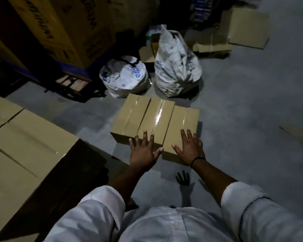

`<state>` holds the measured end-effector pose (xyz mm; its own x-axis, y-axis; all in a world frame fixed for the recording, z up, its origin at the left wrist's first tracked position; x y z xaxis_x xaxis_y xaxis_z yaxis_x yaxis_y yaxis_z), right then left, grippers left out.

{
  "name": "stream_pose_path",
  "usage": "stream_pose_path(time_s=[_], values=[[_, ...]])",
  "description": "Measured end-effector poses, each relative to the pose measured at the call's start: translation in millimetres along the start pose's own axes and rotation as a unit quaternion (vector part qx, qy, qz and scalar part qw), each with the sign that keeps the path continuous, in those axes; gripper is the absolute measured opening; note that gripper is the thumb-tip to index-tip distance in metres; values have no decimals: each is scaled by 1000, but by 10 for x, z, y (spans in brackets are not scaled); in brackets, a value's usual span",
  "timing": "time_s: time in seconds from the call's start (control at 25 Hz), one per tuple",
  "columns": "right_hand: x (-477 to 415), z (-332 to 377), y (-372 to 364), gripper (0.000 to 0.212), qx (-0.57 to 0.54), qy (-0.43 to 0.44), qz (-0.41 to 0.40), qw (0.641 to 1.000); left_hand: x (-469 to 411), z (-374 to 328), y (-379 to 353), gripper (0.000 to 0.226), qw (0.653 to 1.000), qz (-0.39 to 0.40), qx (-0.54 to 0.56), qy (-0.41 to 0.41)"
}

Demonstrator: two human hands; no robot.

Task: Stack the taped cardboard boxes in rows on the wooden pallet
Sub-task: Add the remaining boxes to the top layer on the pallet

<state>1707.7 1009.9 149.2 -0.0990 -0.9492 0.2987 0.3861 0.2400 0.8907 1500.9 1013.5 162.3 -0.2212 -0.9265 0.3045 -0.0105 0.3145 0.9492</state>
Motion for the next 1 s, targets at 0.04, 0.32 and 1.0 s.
stream_pose_path(time_s=[0.04, 0.32, 1.0], values=[[-18, -141, -7, 83, -13, -19, 3, 1000, -86, -94, -9, 85, 1000, 6, -4, -11], [-467, -639, -74, 80, -35, -67, 11, 997, -1062, -422, -196, 85, 994, 67, -38, -75], [-3228, -1845, -995, 83, -69, -103, 47, 991, -3944, -803, -1771, 89, 978, 162, -39, -122]])
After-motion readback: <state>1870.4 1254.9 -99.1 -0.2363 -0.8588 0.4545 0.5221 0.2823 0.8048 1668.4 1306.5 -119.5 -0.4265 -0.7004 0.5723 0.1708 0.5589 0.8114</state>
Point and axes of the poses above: each hand's wrist, its own x-axis away from the middle knuckle, its own y-axis out of the back of the hand, z = x × y, the point moved 8 cm from there along -x, towards the middle knuckle, and after that the axes turned 3 degrees about -x, right-handed, at the moved point
